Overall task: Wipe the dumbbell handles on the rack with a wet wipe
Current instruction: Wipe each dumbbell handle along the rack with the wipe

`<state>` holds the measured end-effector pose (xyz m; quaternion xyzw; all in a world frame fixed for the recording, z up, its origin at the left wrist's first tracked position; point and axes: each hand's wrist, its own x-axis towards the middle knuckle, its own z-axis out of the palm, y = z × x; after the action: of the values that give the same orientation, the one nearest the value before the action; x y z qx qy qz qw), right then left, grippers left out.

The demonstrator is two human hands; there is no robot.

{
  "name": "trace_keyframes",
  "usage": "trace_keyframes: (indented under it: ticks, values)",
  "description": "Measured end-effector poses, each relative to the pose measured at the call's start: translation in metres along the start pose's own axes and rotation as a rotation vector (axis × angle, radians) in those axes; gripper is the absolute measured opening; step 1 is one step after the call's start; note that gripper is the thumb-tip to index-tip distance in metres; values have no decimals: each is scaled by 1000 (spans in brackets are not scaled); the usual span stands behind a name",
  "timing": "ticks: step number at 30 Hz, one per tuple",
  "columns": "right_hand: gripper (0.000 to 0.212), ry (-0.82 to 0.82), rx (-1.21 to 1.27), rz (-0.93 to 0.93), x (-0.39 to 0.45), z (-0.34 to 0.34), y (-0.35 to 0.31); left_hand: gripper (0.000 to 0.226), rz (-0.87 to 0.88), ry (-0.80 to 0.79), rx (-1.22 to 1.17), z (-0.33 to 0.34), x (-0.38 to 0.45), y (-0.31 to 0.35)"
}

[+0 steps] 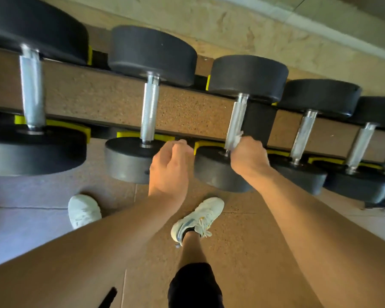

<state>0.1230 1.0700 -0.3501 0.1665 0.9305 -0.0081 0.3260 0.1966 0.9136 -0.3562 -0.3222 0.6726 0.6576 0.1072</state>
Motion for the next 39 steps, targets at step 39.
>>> trace_keyframes:
  ticks: [39]
  values:
    - [70, 386, -311, -1016, 21, 25, -167, 15, -199, 71, 533, -95, 92, 16]
